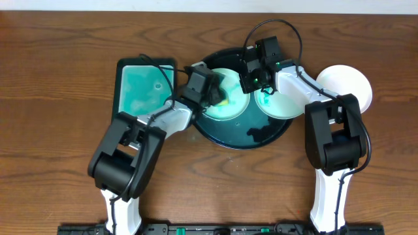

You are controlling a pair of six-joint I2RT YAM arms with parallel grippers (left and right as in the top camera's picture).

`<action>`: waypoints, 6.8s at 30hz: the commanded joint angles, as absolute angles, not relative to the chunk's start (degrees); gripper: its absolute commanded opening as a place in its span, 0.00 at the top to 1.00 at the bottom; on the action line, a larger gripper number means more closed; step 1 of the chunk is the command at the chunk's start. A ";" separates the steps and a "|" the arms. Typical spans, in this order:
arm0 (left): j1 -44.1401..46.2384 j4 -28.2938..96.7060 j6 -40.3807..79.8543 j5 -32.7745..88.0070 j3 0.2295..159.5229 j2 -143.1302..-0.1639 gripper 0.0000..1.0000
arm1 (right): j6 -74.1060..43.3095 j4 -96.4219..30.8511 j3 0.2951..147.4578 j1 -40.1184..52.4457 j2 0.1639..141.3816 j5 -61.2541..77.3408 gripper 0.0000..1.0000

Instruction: Clean dirty plates on tray and stack at the side

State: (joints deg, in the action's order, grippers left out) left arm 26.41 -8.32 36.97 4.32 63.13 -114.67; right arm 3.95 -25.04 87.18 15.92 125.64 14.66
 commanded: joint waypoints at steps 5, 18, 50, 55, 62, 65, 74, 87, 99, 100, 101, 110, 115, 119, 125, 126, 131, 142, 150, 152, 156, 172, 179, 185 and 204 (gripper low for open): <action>18.96 -1.23 25.23 -8.23 62.15 -114.54 0.93 | 3.29 -26.13 85.58 16.60 126.67 13.78 0.99; 20.38 -4.67 42.11 6.31 62.15 -106.59 0.93 | 3.29 -26.15 85.58 16.60 126.67 13.80 0.99; 16.03 -0.19 22.52 -4.21 62.17 -106.54 0.93 | 3.51 -26.20 85.60 16.49 126.65 13.78 0.99; 16.29 -0.16 22.55 2.85 62.17 -100.36 0.93 | 3.53 -25.28 86.30 16.60 126.61 13.78 0.99; 15.42 3.27 22.52 2.57 62.17 -92.73 0.93 | 8.84 -25.32 86.80 17.65 122.72 13.32 0.99; 13.19 7.75 22.55 -1.43 62.15 -89.89 0.93 | 11.40 -25.30 86.78 19.64 119.26 8.16 0.99; 3.29 22.85 22.96 -3.73 62.13 -88.84 0.93 | 19.07 -25.28 86.78 28.08 109.82 -20.75 0.99; -5.06 30.33 22.96 -3.70 62.11 -88.84 0.93 | 38.11 -18.52 86.78 40.84 107.77 -56.58 0.99; -5.19 30.41 22.96 -3.70 62.11 -88.84 0.93 | 55.77 -7.14 86.78 47.51 107.77 -65.67 0.99; -5.19 30.41 22.96 -3.70 62.11 -88.84 0.93 | 56.31 -6.57 86.78 47.57 107.77 -65.87 0.99; -5.19 30.41 22.96 -3.68 62.11 -88.84 0.93 | 56.27 -6.57 86.78 47.57 107.77 -65.84 0.99; -5.19 30.39 22.96 -3.68 62.11 -89.12 0.93 | 35.77 -12.10 86.78 43.27 107.79 -51.53 0.99; -5.19 30.57 22.98 -3.66 62.11 -89.82 0.93 | 17.39 -17.72 86.78 37.06 107.77 -38.94 0.99; -5.19 30.55 22.98 -3.66 62.11 -89.84 0.93 | 5.17 -21.69 86.80 29.32 107.44 -24.10 0.99; -5.17 30.55 22.98 -3.51 62.11 -89.84 0.93 | -7.46 -24.69 86.78 14.46 107.48 8.84 0.99; -5.17 30.55 22.98 -3.46 62.11 -89.84 0.93 | -8.88 -24.69 86.78 11.33 107.48 14.33 0.99; -5.17 30.55 22.98 -3.49 62.11 -89.84 0.93 | -11.73 -27.81 86.76 -3.05 107.48 25.93 0.99; -5.17 30.46 22.98 -3.49 62.11 -89.84 0.93 | -15.03 -30.89 83.94 -25.63 107.57 23.90 0.99; -5.06 30.37 23.20 -3.44 62.11 -89.84 0.93 | -14.98 -31.70 82.35 -34.89 107.98 18.81 0.99; -4.95 30.24 23.20 -3.44 62.11 -89.84 0.93 | -15.00 -31.05 80.90 -35.46 108.01 15.22 0.99; -4.91 29.91 23.18 -3.46 62.11 -89.84 0.93 | -15.00 -26.92 77.36 -35.33 108.03 13.56 0.99; -4.91 29.45 23.20 -3.46 62.11 -89.86 0.93 | -12.10 -23.35 73.95 -32.10 108.09 12.60 0.62; -4.91 29.52 23.20 -3.44 62.08 -89.84 0.93 | -7.55 -27.22 75.99 -24.14 105.91 13.80 0.46; -4.91 29.56 23.18 -3.44 62.08 -89.84 0.93 | -3.95 -29.28 75.99 -13.23 104.03 14.15 0.36; -4.91 29.47 23.20 -3.44 62.04 -89.86 0.93 | -4.23 -36.12 72.90 -3.64 104.29 2.31 0.34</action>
